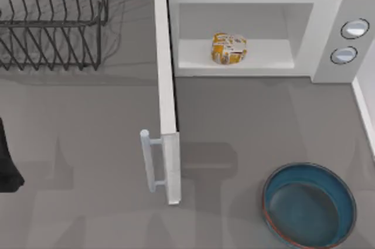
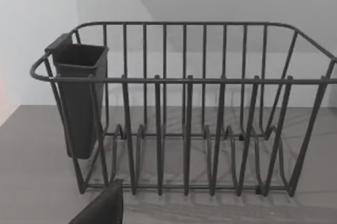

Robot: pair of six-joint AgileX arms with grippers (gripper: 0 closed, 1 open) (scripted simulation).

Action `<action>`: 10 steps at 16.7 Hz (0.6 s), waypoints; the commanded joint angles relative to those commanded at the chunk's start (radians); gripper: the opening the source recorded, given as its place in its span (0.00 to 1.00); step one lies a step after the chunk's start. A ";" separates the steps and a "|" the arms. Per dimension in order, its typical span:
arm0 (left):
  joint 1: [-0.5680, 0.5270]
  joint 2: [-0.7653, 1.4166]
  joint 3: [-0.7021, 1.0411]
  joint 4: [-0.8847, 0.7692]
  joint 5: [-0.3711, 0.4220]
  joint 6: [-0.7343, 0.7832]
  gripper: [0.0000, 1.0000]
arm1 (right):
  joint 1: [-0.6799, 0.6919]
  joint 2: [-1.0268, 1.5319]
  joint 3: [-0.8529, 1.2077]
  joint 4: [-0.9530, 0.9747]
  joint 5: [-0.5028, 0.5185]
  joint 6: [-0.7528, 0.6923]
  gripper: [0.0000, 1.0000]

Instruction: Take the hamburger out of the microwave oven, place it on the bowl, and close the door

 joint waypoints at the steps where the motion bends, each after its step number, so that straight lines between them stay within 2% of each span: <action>1: 0.000 0.000 0.000 0.000 0.000 0.000 1.00 | 0.000 0.000 0.000 0.000 0.000 0.000 1.00; 10: 0.000 0.000 0.000 0.000 0.000 0.000 1.00 | 0.002 0.009 0.005 0.003 0.002 0.001 1.00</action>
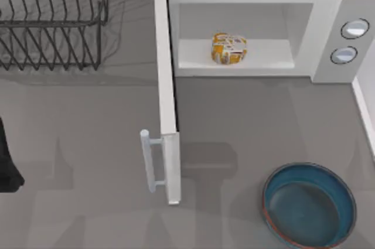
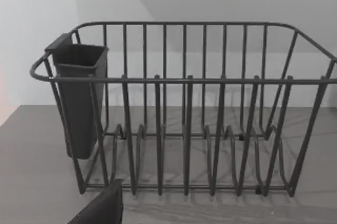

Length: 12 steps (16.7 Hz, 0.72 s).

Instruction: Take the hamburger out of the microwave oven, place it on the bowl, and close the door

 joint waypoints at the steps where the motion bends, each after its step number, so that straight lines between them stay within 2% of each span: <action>1: 0.000 0.000 0.000 0.000 0.000 0.000 1.00 | 0.005 0.019 0.010 0.006 0.005 0.002 1.00; 6: 0.000 0.000 0.000 0.000 0.000 0.000 1.00 | 0.062 0.259 0.131 0.084 0.061 0.026 1.00; 12: 0.000 0.000 0.000 0.000 0.000 0.000 1.00 | 0.186 0.776 0.393 0.253 0.183 0.078 1.00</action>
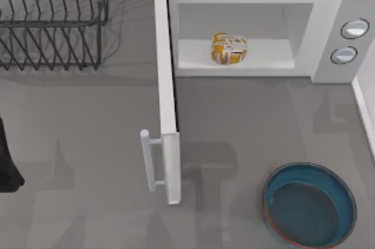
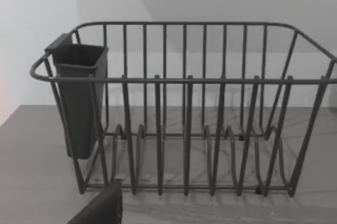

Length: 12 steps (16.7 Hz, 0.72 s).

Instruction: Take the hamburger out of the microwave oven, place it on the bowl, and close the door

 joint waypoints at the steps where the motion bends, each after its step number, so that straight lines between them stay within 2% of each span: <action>1: 0.000 0.000 0.000 0.000 0.000 0.000 1.00 | 0.024 0.101 0.051 0.033 0.024 0.010 1.00; 12: 0.000 0.000 0.000 0.000 0.000 0.000 1.00 | 0.295 1.233 0.624 0.402 0.291 0.124 1.00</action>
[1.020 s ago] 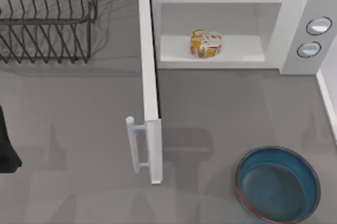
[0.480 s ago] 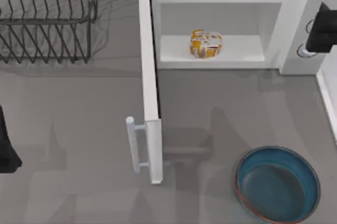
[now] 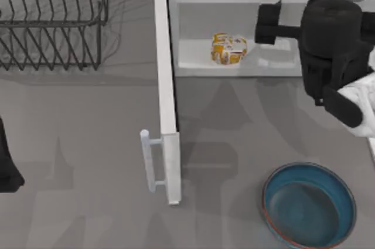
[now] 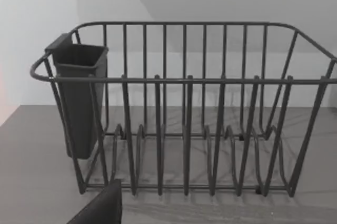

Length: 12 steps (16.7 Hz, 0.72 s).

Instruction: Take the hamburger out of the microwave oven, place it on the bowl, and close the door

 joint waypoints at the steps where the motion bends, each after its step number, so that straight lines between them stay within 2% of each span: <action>1: 0.000 0.000 0.000 0.000 0.000 0.000 1.00 | 0.021 0.087 0.044 0.028 0.020 0.009 1.00; 7: 0.000 0.000 0.000 0.000 0.000 0.000 1.00 | 0.112 0.470 0.238 0.153 0.111 0.047 1.00; 12: 0.000 0.000 0.000 0.000 0.000 0.000 1.00 | 0.131 0.546 0.276 0.178 0.129 0.055 1.00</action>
